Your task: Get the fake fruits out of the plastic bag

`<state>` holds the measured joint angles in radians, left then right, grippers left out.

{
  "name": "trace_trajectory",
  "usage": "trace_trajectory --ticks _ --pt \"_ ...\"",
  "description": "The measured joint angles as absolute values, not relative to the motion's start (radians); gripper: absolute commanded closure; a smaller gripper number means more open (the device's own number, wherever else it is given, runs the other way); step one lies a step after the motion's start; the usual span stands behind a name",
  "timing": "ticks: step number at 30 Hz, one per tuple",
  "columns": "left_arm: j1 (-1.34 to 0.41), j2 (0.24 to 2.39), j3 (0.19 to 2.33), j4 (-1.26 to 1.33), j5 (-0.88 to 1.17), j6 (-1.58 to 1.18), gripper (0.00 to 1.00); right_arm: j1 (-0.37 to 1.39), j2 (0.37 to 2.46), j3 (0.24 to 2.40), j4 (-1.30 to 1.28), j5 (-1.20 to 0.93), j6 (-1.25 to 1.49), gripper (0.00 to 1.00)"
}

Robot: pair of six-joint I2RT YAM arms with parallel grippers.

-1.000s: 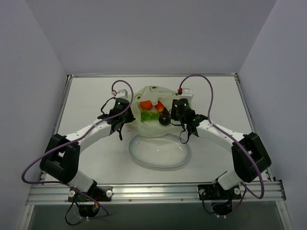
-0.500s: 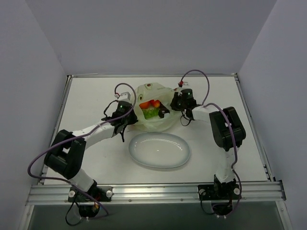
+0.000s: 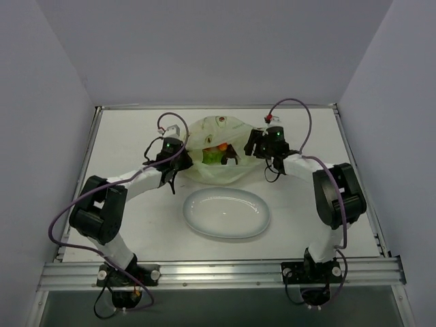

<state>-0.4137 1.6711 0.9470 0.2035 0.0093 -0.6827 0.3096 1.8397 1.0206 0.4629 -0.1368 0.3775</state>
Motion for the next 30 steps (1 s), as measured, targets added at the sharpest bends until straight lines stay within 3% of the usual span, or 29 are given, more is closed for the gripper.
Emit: trace_trajectory --ticks 7,8,10,12,16,20,23,25,30 --pt "-0.492 1.562 0.876 0.237 0.045 -0.683 0.98 0.395 1.570 0.978 0.396 -0.083 0.372 0.35" --pt "-0.493 1.548 0.864 0.241 0.048 -0.683 0.98 0.410 1.547 0.978 0.391 -0.081 0.368 0.26" --pt "-0.491 1.531 0.846 0.249 0.049 -0.683 0.98 0.439 1.520 0.978 0.379 -0.080 0.361 0.18" --pt "-0.489 1.529 0.834 0.265 0.049 -0.684 0.98 0.451 1.514 0.978 0.365 -0.083 0.355 0.18" --pt "-0.488 1.529 0.815 0.305 0.054 -0.688 0.98 0.446 1.515 0.978 0.335 -0.105 0.345 0.33" --pt "-0.488 1.529 0.786 0.362 0.062 -0.692 0.98 0.467 1.516 0.982 0.336 -0.157 0.329 0.70" --pt "-0.488 1.529 0.755 0.405 0.069 -0.692 0.98 0.532 1.538 1.009 0.327 -0.161 0.313 0.87" --pt "-0.488 1.529 0.738 0.422 0.074 -0.691 0.98 0.571 1.554 1.010 0.355 -0.155 0.313 0.87" --pt "-0.488 1.518 0.696 0.471 0.060 -0.691 0.98 0.614 1.640 1.015 0.438 -0.130 0.338 0.76"
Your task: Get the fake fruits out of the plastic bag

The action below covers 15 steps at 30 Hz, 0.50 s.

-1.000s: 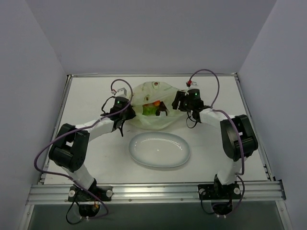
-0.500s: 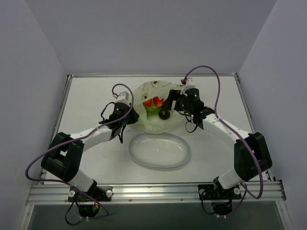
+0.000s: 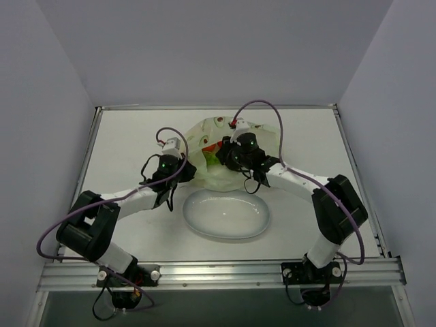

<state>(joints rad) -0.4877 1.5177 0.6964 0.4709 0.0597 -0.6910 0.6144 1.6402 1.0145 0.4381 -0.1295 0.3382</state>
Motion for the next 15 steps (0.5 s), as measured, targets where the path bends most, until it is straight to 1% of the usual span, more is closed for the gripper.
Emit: trace_trajectory --ticks 1,2,4,5,8,10,15 --pt "-0.488 1.506 0.678 0.482 0.054 -0.692 0.98 0.617 1.674 1.026 0.449 -0.117 0.343 0.73" --pt "-0.488 1.493 0.658 0.490 0.047 -0.692 0.98 0.622 1.712 1.042 0.458 -0.103 0.349 0.61" --pt "-0.488 1.462 0.623 0.504 0.034 -0.691 0.98 0.629 1.784 1.063 0.480 -0.073 0.363 0.53" --pt "-0.488 1.449 0.611 0.508 0.024 -0.691 0.98 0.635 1.819 1.068 0.487 -0.057 0.372 0.43" --pt "-0.487 1.432 0.601 0.524 0.002 -0.691 0.98 0.656 1.876 1.072 0.490 -0.012 0.409 0.29" --pt "-0.487 1.431 0.601 0.539 -0.001 -0.691 0.98 0.666 1.889 1.072 0.492 0.018 0.445 0.22" --pt "-0.487 1.434 0.599 0.562 0.000 -0.691 0.98 0.682 1.895 1.072 0.535 0.095 0.544 0.22"
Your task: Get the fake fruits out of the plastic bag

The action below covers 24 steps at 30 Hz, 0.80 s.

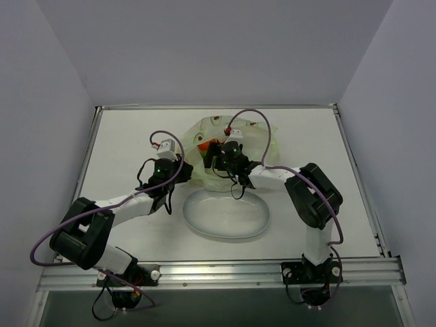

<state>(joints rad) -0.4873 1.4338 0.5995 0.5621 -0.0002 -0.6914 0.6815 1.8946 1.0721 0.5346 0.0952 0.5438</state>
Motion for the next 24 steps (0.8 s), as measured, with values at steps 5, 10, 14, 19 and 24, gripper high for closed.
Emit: trace_trajectory --ticks 5,10,14,19,24 --pt "-0.488 1.435 0.599 0.574 0.000 -0.691 0.98 0.682 1.977 1.145 0.562 0.185 0.588 0.24" --pt "-0.487 1.435 0.598 0.575 0.000 -0.689 0.98 0.680 2.072 1.232 0.558 0.246 0.580 0.52" --pt "-0.488 1.435 0.598 0.575 0.000 -0.688 0.98 0.676 2.092 1.261 0.558 0.258 0.554 1.00" --pt "-0.487 1.435 0.598 0.575 0.000 -0.688 0.98 0.675 2.077 1.255 0.564 0.256 0.529 1.00" --pt "-0.487 1.435 0.598 0.575 0.000 -0.687 0.98 0.675 1.963 1.205 0.553 0.236 0.501 1.00"
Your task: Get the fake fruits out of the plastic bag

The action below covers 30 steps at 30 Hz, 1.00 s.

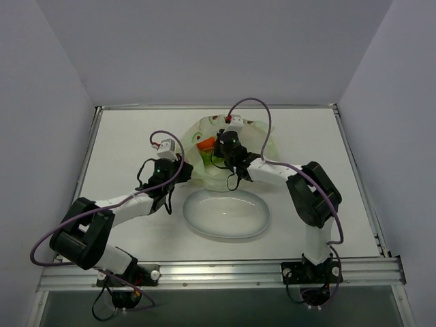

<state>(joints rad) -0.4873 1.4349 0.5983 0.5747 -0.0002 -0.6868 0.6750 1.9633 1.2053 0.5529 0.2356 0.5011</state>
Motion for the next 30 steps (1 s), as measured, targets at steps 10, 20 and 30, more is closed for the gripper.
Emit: trace_trajectory --ticks 10,20,30 --pt "-0.487 1.434 0.598 0.574 0.000 -0.684 0.98 0.675 1.666 1.128 0.537 0.177 0.473 1.00" --pt "-0.487 1.419 0.597 0.575 0.000 -0.684 0.98 0.677 1.702 1.127 0.475 0.155 0.488 0.67" --pt "-0.488 1.419 0.591 0.590 0.000 -0.685 0.98 0.689 2.011 1.188 0.517 0.172 0.606 0.40"
